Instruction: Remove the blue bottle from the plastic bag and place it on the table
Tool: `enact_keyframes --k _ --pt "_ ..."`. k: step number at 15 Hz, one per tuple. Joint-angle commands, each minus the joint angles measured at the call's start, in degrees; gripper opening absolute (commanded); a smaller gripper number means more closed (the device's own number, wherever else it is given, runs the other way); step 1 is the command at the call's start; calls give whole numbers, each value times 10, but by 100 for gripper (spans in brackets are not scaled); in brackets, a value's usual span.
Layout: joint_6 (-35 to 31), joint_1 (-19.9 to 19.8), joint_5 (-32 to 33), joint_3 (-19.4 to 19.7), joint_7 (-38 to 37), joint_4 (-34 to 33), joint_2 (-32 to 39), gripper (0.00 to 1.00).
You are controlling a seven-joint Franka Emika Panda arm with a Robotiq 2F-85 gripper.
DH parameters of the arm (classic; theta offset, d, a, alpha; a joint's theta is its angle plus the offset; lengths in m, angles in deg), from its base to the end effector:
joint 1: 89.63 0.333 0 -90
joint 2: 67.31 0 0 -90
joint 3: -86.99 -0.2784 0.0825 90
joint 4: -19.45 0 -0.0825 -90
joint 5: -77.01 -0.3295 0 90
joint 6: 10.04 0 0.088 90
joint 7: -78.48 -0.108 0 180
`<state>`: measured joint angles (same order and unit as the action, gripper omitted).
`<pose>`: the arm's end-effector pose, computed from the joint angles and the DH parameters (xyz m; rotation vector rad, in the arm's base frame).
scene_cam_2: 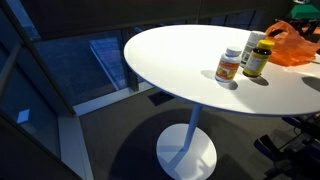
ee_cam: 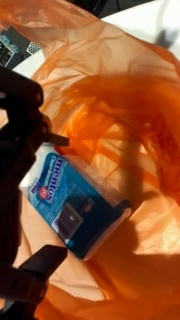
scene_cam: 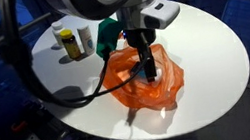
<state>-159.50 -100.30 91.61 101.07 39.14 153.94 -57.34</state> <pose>0.4423 -0.1989 0.2748 2.6739 -1.2899 0.1636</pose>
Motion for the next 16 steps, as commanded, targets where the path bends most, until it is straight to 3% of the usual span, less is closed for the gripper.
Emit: enact_keyframes --k 1,2,3,4,8,16 --pt "-3 14 -10 11 -10 -14 16 100" --pt "-3 16 -10 12 -10 -14 17 100" --pt "-2 18 -10 13 -10 -14 17 75" --pt "-1 19 -11 13 -10 -14 15 75" --pt "5 20 -13 13 -2 -11 2 41" --pt "77 14 -28 -3 50 1 -81 40"
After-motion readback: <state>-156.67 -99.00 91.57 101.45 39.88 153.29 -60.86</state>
